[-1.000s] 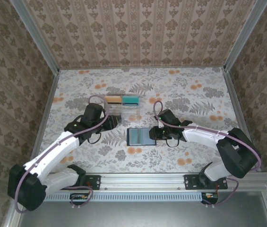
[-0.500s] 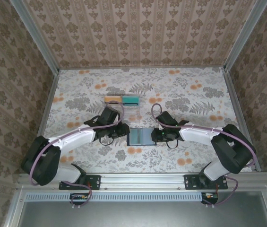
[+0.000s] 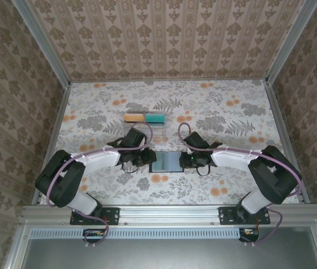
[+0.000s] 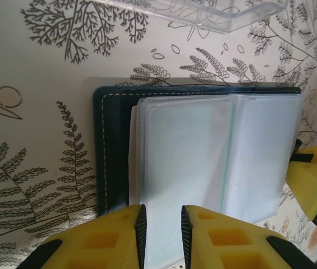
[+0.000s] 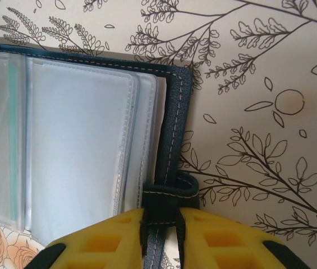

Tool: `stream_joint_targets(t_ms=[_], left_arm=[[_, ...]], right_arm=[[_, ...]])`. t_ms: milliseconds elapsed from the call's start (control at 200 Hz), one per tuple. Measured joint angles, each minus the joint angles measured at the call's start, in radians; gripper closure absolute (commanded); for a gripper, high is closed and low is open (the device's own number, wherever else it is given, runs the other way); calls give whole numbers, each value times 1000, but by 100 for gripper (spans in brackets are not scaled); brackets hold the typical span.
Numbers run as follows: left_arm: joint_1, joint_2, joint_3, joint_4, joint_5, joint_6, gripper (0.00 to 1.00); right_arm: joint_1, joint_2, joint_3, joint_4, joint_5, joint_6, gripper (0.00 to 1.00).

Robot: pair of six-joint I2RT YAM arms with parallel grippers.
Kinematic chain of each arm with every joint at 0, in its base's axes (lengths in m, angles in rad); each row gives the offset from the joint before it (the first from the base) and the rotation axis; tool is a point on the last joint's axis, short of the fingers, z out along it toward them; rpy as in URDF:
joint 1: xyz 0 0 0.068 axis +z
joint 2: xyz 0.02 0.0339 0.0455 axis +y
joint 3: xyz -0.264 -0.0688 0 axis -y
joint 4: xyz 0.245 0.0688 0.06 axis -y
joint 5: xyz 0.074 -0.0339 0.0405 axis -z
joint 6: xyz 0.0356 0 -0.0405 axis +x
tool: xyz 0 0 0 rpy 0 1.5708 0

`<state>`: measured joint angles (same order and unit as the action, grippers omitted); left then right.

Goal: Take the credit cards out of the card holder

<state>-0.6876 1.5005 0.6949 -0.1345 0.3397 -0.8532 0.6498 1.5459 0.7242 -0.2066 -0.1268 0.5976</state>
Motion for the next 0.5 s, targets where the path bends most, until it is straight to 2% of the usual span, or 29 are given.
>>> stream_joint_targets(t_ms=[495], left_arm=[[-2, 58, 0, 36, 24, 0, 74]], right_arm=[[0, 2, 0, 0, 0, 0, 75]])
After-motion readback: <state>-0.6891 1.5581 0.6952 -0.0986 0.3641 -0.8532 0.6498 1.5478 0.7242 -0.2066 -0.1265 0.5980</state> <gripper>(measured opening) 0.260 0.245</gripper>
